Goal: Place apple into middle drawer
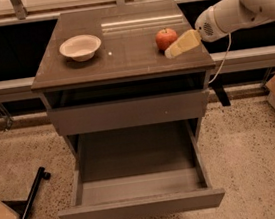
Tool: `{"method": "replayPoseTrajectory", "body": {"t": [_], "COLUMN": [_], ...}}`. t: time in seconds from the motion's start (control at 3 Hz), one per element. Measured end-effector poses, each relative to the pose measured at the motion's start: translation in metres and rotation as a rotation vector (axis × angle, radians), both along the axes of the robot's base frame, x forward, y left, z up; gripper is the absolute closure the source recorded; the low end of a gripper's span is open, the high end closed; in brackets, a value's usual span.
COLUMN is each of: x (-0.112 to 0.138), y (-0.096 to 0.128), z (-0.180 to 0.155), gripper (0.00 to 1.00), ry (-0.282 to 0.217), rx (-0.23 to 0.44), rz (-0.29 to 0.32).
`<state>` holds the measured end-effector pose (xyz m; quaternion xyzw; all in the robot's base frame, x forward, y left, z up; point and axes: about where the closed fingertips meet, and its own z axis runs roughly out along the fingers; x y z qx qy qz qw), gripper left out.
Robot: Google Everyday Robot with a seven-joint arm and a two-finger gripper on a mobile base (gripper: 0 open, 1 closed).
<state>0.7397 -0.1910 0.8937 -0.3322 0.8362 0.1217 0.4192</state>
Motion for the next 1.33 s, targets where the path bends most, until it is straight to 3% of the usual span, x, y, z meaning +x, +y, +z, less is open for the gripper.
{"method": "replayPoseTrajectory", "body": {"t": [0.67, 1.0, 1.33], "x": [0.064, 0.088, 0.100], "y": [0.035, 0.045, 0.049], "z": [-0.025, -0.036, -0.051], "gripper": [0.00, 0.00, 0.18], "ry": [-0.074, -0.084, -0.065], "rx": [0.100, 0.127, 0.156], "rz": [-0.138, -0.173, -0.200]}}
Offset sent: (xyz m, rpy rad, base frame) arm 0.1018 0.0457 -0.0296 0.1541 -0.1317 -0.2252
